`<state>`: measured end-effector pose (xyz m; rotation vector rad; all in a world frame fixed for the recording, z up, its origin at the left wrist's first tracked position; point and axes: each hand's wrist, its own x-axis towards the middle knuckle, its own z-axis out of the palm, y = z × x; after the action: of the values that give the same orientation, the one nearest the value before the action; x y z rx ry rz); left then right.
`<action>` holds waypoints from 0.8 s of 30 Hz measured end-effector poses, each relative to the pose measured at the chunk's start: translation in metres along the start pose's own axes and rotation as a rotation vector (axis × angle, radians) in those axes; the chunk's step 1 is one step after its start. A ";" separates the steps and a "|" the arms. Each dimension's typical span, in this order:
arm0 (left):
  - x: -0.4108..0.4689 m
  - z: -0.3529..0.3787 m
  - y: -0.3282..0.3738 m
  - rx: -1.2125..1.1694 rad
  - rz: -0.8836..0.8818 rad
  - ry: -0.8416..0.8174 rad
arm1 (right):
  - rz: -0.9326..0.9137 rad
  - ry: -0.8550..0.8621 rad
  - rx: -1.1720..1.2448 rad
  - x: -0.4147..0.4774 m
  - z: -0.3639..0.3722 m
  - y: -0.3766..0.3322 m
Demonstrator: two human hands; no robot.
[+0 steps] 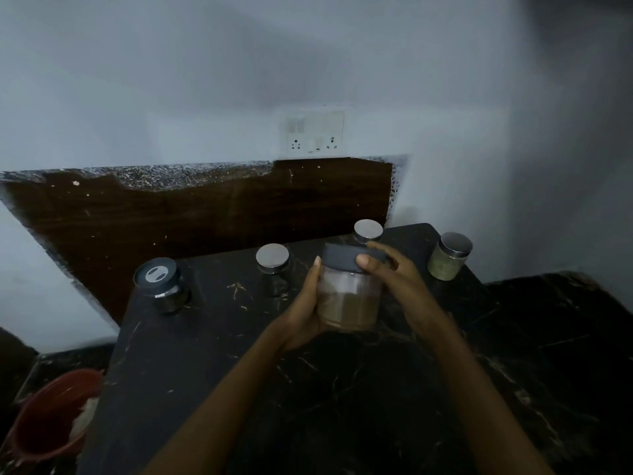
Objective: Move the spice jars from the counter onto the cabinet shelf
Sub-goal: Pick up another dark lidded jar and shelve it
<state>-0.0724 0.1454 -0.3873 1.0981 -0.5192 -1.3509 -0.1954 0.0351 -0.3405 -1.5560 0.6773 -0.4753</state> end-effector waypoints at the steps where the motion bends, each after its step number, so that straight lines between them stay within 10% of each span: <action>1: -0.003 0.002 0.000 -0.013 -0.003 -0.010 | -0.003 0.028 0.020 -0.004 0.003 0.000; 8: -0.018 0.004 -0.002 -0.032 0.038 0.053 | -0.102 0.305 -0.003 -0.034 0.032 0.011; 24: -0.045 0.000 0.009 -0.002 0.094 0.104 | -0.118 0.342 0.038 -0.065 0.069 0.007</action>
<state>-0.0772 0.1867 -0.3673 1.1226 -0.4871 -1.2053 -0.1984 0.1299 -0.3487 -1.4986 0.8336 -0.8505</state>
